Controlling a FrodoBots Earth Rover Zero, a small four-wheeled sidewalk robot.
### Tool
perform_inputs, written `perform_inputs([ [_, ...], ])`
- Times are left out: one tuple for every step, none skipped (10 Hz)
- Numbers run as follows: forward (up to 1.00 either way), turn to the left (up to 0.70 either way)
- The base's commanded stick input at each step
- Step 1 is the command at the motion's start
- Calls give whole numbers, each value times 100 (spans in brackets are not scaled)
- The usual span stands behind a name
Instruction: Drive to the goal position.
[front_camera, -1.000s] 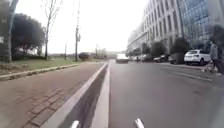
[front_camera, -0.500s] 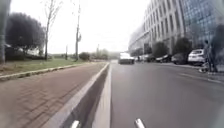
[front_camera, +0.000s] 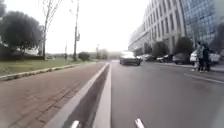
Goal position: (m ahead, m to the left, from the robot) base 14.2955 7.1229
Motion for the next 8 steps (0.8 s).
perform_inputs([
  [67, -10],
  [67, -3],
  [67, 0],
  [67, 0],
  [67, 0],
  [67, 0],
  [67, 0],
  [67, -11],
])
